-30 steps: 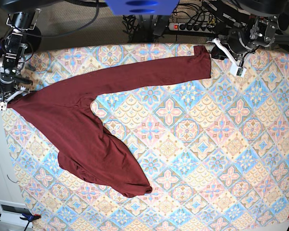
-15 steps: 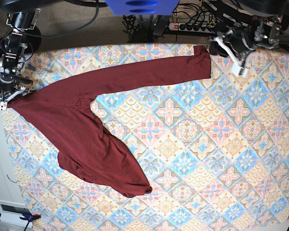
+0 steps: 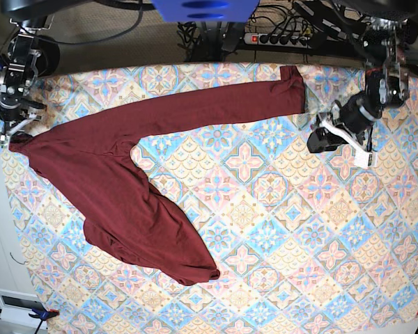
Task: Layout the t-shirt on the table in an organized manner, then fold the t-shirt properly
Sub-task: 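Release the sleeve and reach the left gripper into the shirt body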
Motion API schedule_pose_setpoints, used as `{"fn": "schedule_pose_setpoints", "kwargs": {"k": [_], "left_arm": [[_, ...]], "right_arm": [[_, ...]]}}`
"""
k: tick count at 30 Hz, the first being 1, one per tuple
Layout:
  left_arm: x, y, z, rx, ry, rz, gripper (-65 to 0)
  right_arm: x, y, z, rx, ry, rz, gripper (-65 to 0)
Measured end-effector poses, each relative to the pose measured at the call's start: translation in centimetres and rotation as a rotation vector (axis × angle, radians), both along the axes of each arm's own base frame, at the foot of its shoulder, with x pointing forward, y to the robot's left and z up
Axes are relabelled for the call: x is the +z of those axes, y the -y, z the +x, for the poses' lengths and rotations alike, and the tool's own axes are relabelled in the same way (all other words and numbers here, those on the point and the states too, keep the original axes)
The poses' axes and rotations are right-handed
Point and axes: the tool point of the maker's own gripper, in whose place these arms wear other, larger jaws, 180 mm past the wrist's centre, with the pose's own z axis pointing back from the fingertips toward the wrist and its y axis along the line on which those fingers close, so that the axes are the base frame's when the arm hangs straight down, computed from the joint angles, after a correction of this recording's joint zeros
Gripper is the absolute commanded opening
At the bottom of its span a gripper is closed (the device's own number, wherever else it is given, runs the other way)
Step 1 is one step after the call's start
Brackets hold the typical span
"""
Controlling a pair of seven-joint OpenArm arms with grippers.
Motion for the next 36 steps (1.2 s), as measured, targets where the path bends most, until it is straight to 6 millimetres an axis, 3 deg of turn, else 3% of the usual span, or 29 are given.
{"fn": "schedule_pose_setpoints", "kwargs": {"k": [3, 7, 11, 13, 15, 18, 24, 28, 32, 36], "left_arm": [[-0.9, 0.9, 2.2, 0.009, -0.006, -0.041, -40.9], [-1.6, 2.4, 5.5, 0.048, -0.003, -0.133, -40.9], [-2.3, 5.3, 9.0, 0.042, -0.023, -0.211, -40.7], [-2.0, 8.2, 11.0, 0.017, -0.016, -0.272, -40.6], [-2.3, 11.2, 12.5, -0.016, -0.051, -0.319, -40.6], [-3.0, 15.1, 14.2, -0.039, -0.088, -0.347, -40.7], [-2.6, 22.4, 17.0, -0.108, -0.063, -0.317, -40.6], [-2.8, 26.0, 18.3, -0.075, -0.058, -0.356, -40.4], [-4.8, 27.6, 18.4, -0.042, -0.121, -0.363, -40.4], [-6.4, 26.3, 19.2, 0.033, -0.127, -0.34, -40.4]], "right_arm": [[-0.2, 0.5, -1.2, -0.064, 0.025, 0.022, -39.4], [-1.2, -0.3, -1.9, -0.083, 0.022, 0.058, -39.5], [2.4, -1.3, 0.7, -0.006, 0.116, 0.0, -39.5], [3.6, -3.7, 3.0, 0.085, 0.145, -0.014, -39.5], [3.0, -7.2, 4.6, 0.183, 0.142, 0.022, -39.5], [1.8, -11.1, 5.3, 0.273, 0.112, 0.064, -39.5], [2.9, -17.0, 7.5, 0.441, 0.14, 0.077, -39.5], [3.1, -20.5, 8.6, 0.524, 0.16, 0.114, -39.5], [3.7, -21.1, 9.0, 0.542, 0.169, 0.1, -39.6], [3.8, -21.9, 9.0, 0.56, 0.174, 0.109, -39.6]]}}
